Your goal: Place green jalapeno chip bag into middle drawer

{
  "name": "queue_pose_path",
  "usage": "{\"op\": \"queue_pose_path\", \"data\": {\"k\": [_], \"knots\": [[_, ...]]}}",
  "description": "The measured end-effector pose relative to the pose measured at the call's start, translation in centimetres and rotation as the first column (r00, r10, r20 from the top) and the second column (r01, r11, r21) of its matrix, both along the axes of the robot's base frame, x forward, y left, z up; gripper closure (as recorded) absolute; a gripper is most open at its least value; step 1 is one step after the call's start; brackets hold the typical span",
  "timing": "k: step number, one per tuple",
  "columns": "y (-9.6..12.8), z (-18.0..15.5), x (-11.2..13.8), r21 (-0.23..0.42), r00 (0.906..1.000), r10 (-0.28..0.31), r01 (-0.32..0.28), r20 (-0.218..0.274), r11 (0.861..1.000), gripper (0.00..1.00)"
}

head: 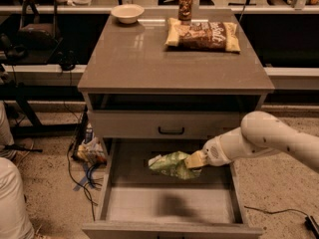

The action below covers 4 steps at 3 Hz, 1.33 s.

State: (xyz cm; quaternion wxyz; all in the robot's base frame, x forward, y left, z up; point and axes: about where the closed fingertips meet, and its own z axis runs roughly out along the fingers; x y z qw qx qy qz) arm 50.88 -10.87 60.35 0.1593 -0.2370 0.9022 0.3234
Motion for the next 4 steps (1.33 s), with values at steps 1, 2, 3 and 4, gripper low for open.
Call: {"op": "queue_pose_path", "data": {"k": [1,2,3,4], "knots": [[3.1,-3.7,0.3,0.072,0.9992,-0.007,0.01,-0.04,0.997,1.0],[5.2,-5.6,0.5,0.111,0.9983,-0.024,0.03,-0.053,0.993,1.0],[7.1,-7.6,0.1,0.142,0.9962,-0.047,0.057,-0.073,0.988,0.74],[7.6,-8.5,-0.3,0.156,0.9948,-0.061,0.073,-0.081,0.985,0.51]]}}
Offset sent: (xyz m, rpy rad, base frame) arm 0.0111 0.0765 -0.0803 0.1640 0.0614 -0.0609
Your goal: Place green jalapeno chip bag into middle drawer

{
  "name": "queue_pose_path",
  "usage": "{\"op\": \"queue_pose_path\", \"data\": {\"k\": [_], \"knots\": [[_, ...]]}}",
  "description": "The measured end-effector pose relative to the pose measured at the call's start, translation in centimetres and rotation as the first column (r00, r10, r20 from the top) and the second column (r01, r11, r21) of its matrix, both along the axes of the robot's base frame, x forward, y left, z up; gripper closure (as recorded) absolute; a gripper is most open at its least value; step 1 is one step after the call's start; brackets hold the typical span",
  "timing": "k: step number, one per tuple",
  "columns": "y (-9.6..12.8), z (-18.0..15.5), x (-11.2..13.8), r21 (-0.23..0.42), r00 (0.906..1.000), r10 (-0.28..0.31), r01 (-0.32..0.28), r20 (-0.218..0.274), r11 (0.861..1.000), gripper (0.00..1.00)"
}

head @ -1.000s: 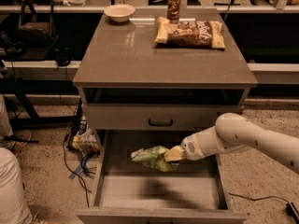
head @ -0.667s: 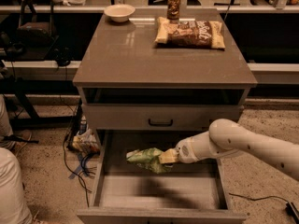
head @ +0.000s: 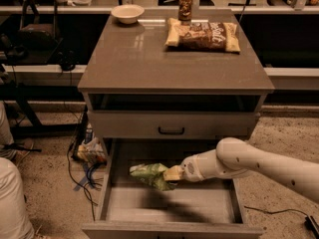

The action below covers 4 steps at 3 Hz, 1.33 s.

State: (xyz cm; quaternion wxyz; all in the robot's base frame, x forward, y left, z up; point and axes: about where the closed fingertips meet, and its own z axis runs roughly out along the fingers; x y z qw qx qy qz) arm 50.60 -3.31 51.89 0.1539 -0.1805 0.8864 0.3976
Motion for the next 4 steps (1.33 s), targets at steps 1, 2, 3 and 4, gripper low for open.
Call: {"op": "queue_pose_path", "data": {"k": [1,2,3,4], "knots": [[-0.1,-0.8,-0.5,0.009,0.9997,-0.019,0.019,-0.011,1.0,0.28],[-1.5,-2.3,-1.3,0.004,0.9983,-0.05,0.05,-0.029,0.999,0.0],[-5.3,-2.6,-1.3,-0.008,0.9927,-0.117,0.116,-0.03,0.993,0.0],[-11.9,-2.5,-0.6,-0.034,0.9748,-0.223,0.222,-0.009,0.974,0.0]]}}
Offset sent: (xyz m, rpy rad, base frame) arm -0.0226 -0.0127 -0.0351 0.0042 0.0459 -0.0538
